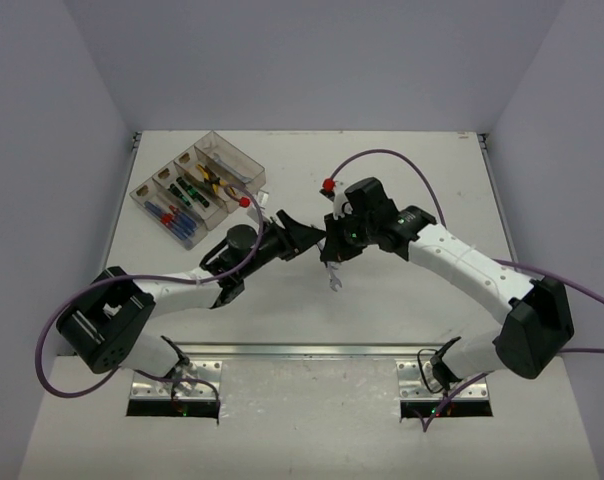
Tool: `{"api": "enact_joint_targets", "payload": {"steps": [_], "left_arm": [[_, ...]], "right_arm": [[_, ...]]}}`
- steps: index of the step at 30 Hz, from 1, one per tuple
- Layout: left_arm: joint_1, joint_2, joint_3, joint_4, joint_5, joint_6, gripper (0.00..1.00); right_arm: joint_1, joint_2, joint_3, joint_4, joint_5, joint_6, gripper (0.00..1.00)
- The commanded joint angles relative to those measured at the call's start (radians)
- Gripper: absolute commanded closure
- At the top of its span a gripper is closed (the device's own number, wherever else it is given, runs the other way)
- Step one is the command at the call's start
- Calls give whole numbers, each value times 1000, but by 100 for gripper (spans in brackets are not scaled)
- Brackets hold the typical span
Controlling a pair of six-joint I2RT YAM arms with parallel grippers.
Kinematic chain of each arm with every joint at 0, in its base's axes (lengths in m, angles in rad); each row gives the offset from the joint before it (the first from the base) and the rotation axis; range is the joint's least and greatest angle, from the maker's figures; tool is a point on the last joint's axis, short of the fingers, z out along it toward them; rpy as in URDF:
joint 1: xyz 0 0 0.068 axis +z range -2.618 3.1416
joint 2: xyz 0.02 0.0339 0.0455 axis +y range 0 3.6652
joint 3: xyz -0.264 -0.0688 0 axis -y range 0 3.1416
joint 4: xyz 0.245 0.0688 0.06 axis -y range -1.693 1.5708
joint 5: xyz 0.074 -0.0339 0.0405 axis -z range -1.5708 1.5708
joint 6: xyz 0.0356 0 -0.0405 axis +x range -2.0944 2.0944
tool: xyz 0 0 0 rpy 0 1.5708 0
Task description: Sort the tools into containers
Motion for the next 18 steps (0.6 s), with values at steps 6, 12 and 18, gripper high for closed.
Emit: {"api": "enact_joint_targets", "payload": {"steps": [6,12,18], "left_arm": [[-22,61,66,59,-18,1,91],[-22,41,114,-66,-72,33,100],[119,-3,180,-306,-117,34,100]], "right_arm": [[13,-98,-32,109,-39,23,100],[13,-110,-58,119,1,22,89],[-26,-246,-161,83,236,55,1]]}}
